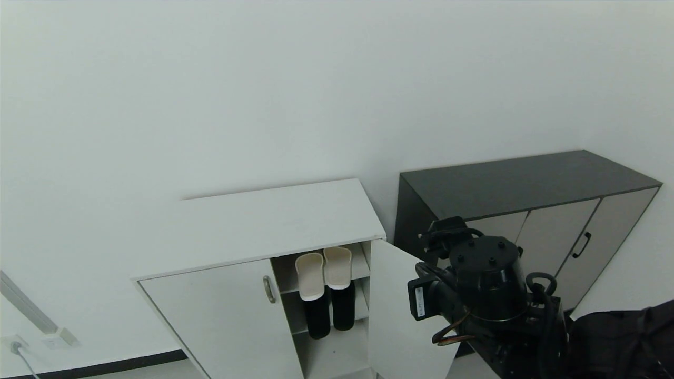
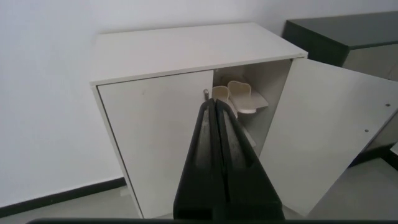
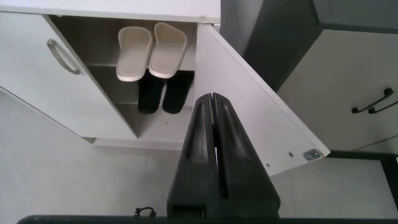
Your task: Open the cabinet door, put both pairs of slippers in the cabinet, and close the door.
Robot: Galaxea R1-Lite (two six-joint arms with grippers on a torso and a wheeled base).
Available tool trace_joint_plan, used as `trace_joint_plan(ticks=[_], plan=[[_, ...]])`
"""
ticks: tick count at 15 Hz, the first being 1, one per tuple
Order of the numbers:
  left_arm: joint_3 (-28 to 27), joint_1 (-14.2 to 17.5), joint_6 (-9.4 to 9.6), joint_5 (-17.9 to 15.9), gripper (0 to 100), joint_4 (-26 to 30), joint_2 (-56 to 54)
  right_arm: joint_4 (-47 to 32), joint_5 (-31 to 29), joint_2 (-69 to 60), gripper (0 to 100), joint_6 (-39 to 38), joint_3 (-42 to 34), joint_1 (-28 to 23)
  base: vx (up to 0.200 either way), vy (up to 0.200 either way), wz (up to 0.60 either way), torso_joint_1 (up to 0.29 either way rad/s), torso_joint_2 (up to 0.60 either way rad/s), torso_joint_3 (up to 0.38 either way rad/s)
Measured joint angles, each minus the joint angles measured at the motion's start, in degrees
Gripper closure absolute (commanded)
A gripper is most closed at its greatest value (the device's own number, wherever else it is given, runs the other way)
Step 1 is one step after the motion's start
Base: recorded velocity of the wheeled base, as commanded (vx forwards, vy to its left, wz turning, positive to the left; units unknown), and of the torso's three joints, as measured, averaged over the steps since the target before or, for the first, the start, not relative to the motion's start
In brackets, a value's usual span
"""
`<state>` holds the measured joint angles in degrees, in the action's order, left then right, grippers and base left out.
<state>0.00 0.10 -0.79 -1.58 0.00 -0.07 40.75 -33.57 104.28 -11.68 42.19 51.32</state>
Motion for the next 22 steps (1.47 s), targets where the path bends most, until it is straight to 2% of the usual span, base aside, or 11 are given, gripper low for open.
trace_joint_plan(ticks=[5, 10, 15, 18, 22], plan=[[0.0, -0.1, -0.07, 0.0, 100, 0.0, 0.0, 0.1, 0.0, 0.8, 100, 0.0, 0.1, -0.9, -0.2, 0.0, 0.0, 0.005, 0.01, 0.001], [-0.1, 0.0, -0.07, 0.0, 100, 0.0, 0.0, -0.1, 2.1, 3.5, 100, 0.5, 2.5, -5.3, 0.0, 0.0, 0.0, 0.0, 0.0, 0.0], [-0.1, 0.0, -0.05, 0.0, 100, 0.0, 0.0, -1.1, 8.3, 10.8, 100, 0.5, 13.8, -15.7, 0.0, 0.0, 0.0, 0.0, 0.0, 0.0], [-0.1, 0.0, -0.05, 0.0, 100, 0.0, 0.0, -4.9, 12.3, 16.6, 100, 0.5, 22.6, -21.5, 0.0, 0.0, 0.0, 0.0, 0.0, 0.0], [-0.1, -0.1, -0.07, 0.0, 100, 0.0, 0.0, -5.6, 15.6, 23.5, 100, 0.5, 28.9, -27.1, 0.0, 0.0, 0.0, 0.0, 0.0, 0.0]])
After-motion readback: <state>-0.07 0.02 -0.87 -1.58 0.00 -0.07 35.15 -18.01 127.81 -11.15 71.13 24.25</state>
